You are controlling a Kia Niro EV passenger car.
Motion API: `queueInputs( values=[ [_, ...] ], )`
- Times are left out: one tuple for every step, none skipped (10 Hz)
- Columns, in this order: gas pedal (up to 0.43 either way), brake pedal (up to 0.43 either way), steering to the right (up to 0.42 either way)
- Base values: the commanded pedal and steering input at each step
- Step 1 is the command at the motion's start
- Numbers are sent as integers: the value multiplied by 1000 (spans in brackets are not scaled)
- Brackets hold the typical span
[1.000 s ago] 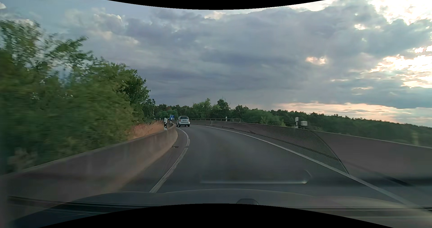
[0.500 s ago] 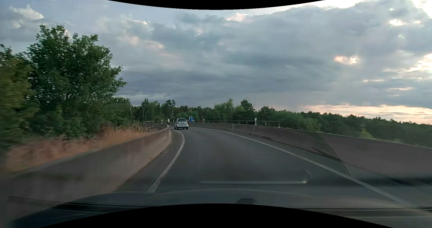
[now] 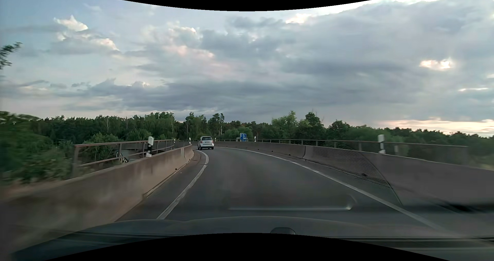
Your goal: Follow the waypoints while adhering to traffic rules and regulations
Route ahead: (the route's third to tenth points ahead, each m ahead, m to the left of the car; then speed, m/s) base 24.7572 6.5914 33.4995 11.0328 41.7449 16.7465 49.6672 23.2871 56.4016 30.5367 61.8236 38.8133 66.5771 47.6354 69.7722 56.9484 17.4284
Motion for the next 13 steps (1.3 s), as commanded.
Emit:
queueInputs(
  values=[
    [0,152,-78],
    [0,152,-78],
    [0,152,-78],
    [0,152,-78],
    [0,152,-77],
    [0,152,-77],
    [0,152,-77],
    [0,152,-75],
    [0,152,-73],
    [0,152,-73],
    [0,152,-74],
    [0,152,-78],
    [0,152,-80]
  ],
)
